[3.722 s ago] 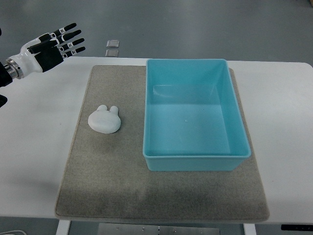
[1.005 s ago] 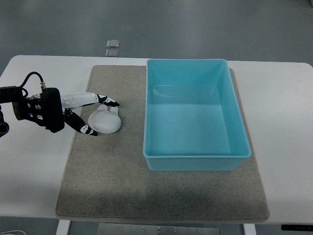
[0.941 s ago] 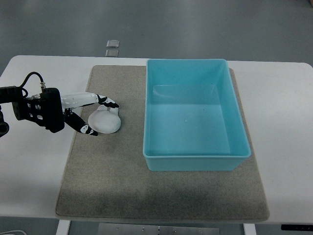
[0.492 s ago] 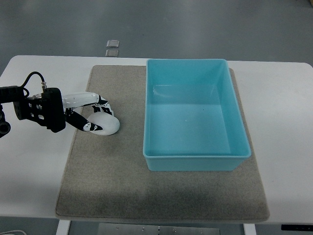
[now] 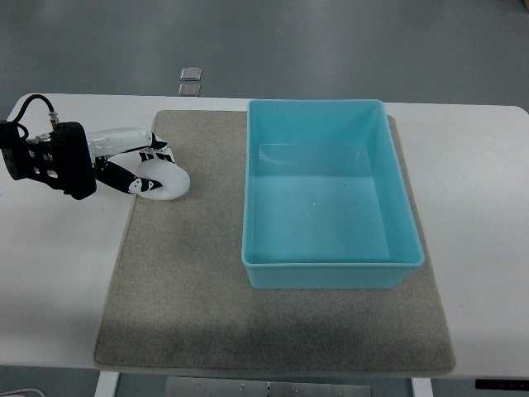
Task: Place white toy into blue box with left hand
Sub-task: 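Lift the bunny toy with the left hand and carry it over the blue box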
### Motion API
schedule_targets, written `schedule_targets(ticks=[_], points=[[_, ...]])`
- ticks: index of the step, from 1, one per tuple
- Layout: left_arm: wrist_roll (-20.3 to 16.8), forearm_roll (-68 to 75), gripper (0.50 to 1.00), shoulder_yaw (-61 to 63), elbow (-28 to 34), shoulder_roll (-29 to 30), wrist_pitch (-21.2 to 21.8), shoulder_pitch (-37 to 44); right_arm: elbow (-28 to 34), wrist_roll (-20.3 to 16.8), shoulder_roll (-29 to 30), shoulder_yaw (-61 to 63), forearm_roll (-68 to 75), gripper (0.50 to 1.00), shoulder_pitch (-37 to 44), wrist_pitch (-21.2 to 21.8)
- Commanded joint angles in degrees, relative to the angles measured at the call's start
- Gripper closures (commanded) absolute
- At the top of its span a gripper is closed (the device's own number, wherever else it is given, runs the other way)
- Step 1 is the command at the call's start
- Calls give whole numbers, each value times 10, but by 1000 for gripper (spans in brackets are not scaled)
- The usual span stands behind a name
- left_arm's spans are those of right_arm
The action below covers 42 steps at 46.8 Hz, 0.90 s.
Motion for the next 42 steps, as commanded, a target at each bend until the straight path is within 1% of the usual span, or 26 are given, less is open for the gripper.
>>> schedule_targets(ticks=[1, 8, 16, 25, 28, 32, 35, 42], points=[[0, 0, 1000, -8, 7, -1, 6, -17, 0, 0, 0, 0, 0, 564, 0, 0], [-1, 1, 1000, -36, 9, -7, 6, -36, 0, 0, 0, 0, 0, 564, 0, 0], [0, 1, 1000, -37, 8, -10, 4, -84, 0, 0, 0, 0, 0, 564, 0, 0], [-1, 2, 1000, -29, 7, -34, -1, -146, 0, 0, 0, 0, 0, 564, 0, 0], [0, 4, 1000, -28, 6, -42, -3, -156, 0, 0, 0, 0, 0, 564, 0, 0], [0, 8, 1000, -27, 3, -70, -4, -163, 0, 0, 0, 0, 0, 564, 0, 0], [0, 9, 1000, -10, 2, -88, -5, -172, 0, 0, 0, 0, 0, 564, 0, 0], [1, 9, 1000, 64, 3, -107, -4, -220, 0, 0, 0, 0, 0, 564, 0, 0]])
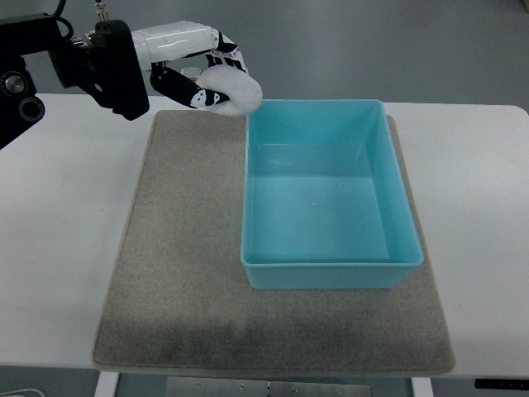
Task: Place white toy into blue box with left hand
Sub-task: 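Lift the bunny toy with the left hand and carry it over the blue box, then open the left hand to release the bunny toy into the box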
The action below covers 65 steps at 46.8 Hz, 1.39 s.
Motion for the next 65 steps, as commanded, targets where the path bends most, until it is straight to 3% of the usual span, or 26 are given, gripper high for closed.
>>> schedule_targets(ticks=[1, 19, 36, 37, 39, 43, 48, 54, 65], points=[[1, 0, 1000, 38, 0, -15, 1, -21, 0, 0, 0, 0, 0, 564, 0, 0], [6, 63, 1000, 60, 11, -106, 2, -14, 0, 0, 0, 0, 0, 564, 0, 0], [8, 65, 1000, 80, 47, -150, 8, 2, 0, 0, 0, 0, -1, 564, 0, 0], [8, 65, 969, 80, 47, -152, 9, 3, 0, 0, 0, 0, -1, 564, 0, 0], [8, 65, 849, 80, 48, -154, 9, 5, 0, 0, 0, 0, 0, 564, 0, 0], [8, 60, 673, 79, 49, -160, 10, 11, 0, 0, 0, 0, -1, 564, 0, 0], [8, 50, 542, 78, 58, -160, 12, 17, 0, 0, 0, 0, 0, 564, 0, 0], [7, 26, 506, 73, 66, -160, 12, 18, 0, 0, 0, 0, 0, 564, 0, 0], [7, -176, 506, 70, 102, -155, 12, 17, 0, 0, 0, 0, 0, 564, 0, 0]])
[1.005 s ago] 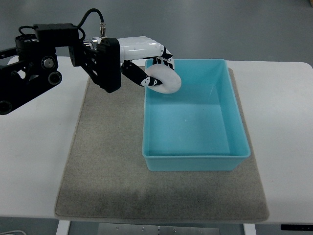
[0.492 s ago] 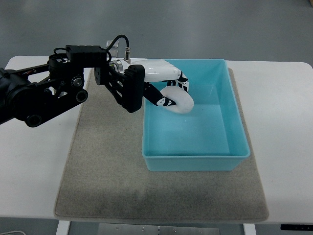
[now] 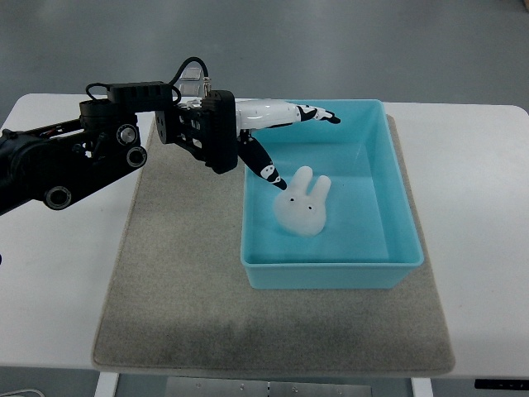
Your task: Place white toy into blue box with left hand
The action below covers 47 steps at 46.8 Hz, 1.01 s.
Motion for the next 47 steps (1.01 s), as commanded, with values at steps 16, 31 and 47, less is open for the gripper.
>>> schedule_targets(ticks=[16, 31, 47], points=[[2, -256, 506, -6, 37, 27, 0, -2, 0, 0, 0, 0, -1, 564, 0, 0], [6, -522, 504, -4, 146, 44, -84, -7, 0, 0, 0, 0, 0, 564, 0, 0], [76, -671, 504, -7, 280, 37, -202, 1, 0, 0, 0, 0, 0, 564, 0, 0]])
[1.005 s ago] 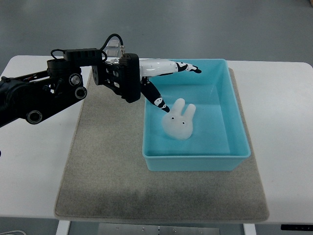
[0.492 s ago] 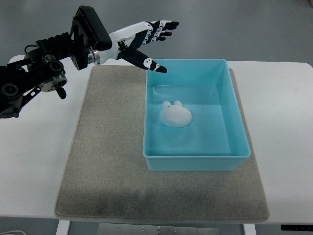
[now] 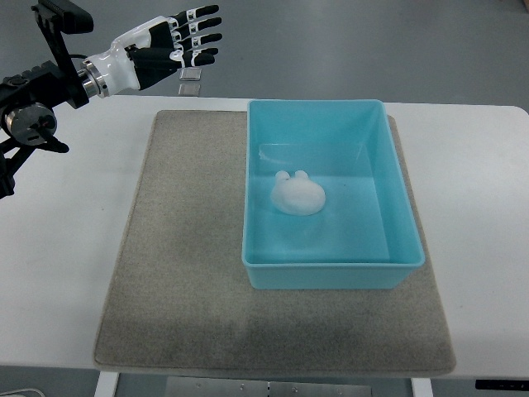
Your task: Place white toy into blue box with left hand
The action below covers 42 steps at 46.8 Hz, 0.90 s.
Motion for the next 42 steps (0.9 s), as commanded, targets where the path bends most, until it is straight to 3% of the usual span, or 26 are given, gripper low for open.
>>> schedule_targets(ticks=[1, 7, 19, 29, 42], points=[[23, -41, 504, -3, 14, 0, -2, 1, 0, 0, 0, 0, 0, 564, 0, 0], [57, -102, 504, -7, 33, -1, -2, 6, 0, 0, 0, 0, 0, 564, 0, 0], [161, -221, 504, -47, 40, -1, -2, 40, 0, 0, 0, 0, 0, 564, 0, 0], [182, -225, 504, -98, 40, -1, -2, 62, 0, 0, 0, 0, 0, 564, 0, 0], [183, -228, 504, -103, 41, 3, -2, 80, 0, 0, 0, 0, 0, 564, 0, 0]])
